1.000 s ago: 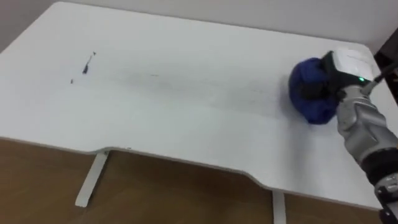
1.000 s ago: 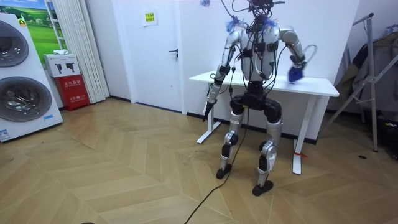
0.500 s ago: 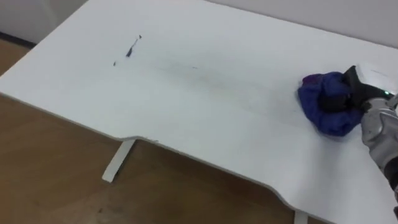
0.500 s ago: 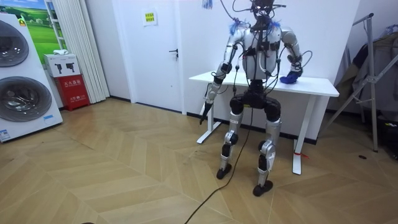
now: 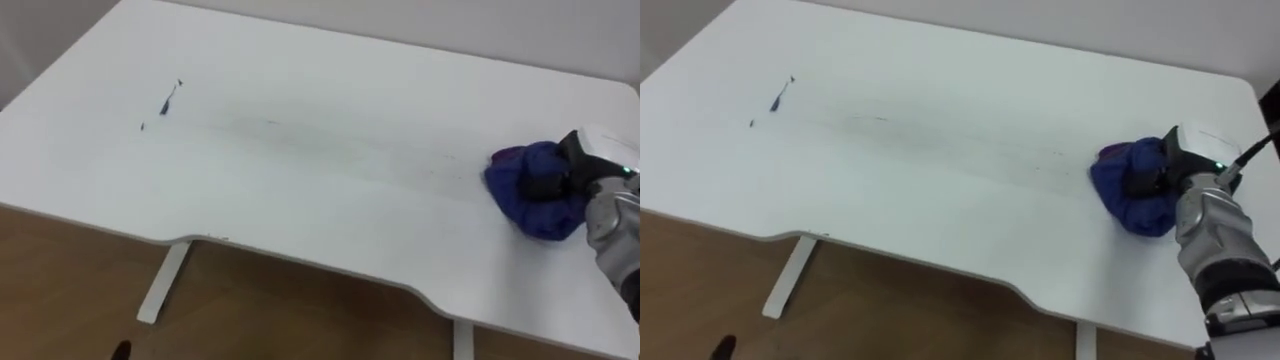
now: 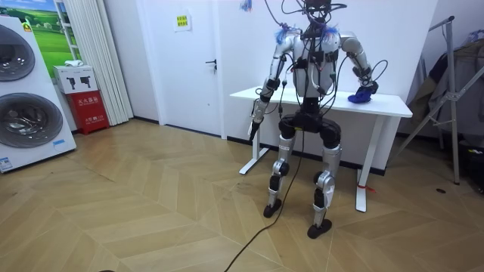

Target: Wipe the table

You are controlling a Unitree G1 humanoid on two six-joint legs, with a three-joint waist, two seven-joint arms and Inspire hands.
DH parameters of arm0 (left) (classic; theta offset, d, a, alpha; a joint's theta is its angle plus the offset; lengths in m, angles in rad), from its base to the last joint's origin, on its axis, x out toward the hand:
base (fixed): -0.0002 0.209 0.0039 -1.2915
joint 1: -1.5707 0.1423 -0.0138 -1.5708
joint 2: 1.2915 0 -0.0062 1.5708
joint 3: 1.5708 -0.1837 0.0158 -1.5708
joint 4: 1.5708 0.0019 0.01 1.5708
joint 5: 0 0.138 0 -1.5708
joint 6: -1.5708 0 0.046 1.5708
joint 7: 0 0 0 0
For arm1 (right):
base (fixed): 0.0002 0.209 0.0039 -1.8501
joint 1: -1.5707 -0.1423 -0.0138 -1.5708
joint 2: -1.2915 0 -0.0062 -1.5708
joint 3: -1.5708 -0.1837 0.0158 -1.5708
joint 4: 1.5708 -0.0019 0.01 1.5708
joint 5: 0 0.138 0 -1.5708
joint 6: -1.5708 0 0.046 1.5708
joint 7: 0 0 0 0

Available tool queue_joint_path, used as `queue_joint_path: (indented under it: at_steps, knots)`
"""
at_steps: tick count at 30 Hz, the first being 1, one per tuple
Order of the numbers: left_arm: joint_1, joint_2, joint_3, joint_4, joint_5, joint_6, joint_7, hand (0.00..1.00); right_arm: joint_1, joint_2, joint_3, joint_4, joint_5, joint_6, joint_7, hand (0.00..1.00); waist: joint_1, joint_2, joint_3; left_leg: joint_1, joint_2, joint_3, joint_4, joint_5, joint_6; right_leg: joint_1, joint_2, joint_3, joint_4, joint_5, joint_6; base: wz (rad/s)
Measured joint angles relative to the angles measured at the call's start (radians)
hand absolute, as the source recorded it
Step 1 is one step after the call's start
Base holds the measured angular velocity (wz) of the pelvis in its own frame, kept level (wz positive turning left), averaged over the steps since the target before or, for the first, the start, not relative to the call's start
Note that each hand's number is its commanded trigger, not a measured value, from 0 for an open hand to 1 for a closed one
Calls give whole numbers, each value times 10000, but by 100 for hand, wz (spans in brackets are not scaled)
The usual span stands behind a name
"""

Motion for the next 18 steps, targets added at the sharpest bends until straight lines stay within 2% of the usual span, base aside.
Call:
queue_joint_path:
  at_steps: [2,4,8,9,10,11,12,13,14,15,18]
  knots:
    - [220,0,1,3,17,104,-7,0,91,-11,-32,1,60,-2,-45,100,-19,14,-9,3,2,-5,1,0,0,15,-3,-32,7,-1,0,3]
    - [469,10,31,1,55,139,-22,0,445,-8,-480,24,79,-146,-259,100,-78,22,-13,9,1,-80,15,0,0,154,-13,-206,-53,0,4,19]
    - [573,61,37,76,43,192,25,0,1338,2,-1238,78,88,-403,-780,100,-269,63,-13,157,-34,-376,43,-4,3,528,-19,-583,-196,-20,55,29]
    - [587,58,31,75,43,207,38,0,1566,2,-1490,46,75,-425,-844,100,-297,65,-89,174,-38,-382,38,-8,6,570,-15,-596,-238,-30,68,7]
    - [658,62,48,61,53,231,46,0,1785,-2,-1749,48,76,-428,-962,100,-365,48,-109,195,-41,-414,42,-8,5,652,0,-626,-309,-31,69,4]
    - [654,61,77,41,64,244,55,0,1880,2,-1875,60,84,-437,-1023,60,-397,74,-100,208,-45,-418,53,-9,5,663,-2,-627,-309,-31,69,6]
    - [608,64,118,-4,74,268,99,0,2033,-4,-1980,84,224,-443,-1120,46,-515,45,-133,206,-51,-422,66,-9,4,677,-6,-624,-310,-32,70,0]
    - [576,70,219,-3,71,340,136,0,2177,-4,-2012,80,424,-446,-1230,0,-598,43,-130,202,-54,-414,71,-9,4,677,-6,-595,-311,-34,71,0]
    - [554,83,250,-3,69,350,154,0,2237,-3,-2038,93,520,-446,-1265,0,-632,36,-131,202,-55,-407,70,-9,5,677,-4,-568,-310,-34,71,-4]
    - [523,103,357,-22,69,349,169,0,2339,-5,-2055,123,635,-445,-1347,0,-697,-38,-175,220,-58,-396,70,-9,5,680,-3,-543,-313,-34,71,0]
    - [352,196,393,-25,31,346,340,0,2515,-9,-2058,444,951,-414,-1395,0,-859,-99,-140,424,-63,-376,27,-18,18,873,1,-485,-331,-40,81,-1]
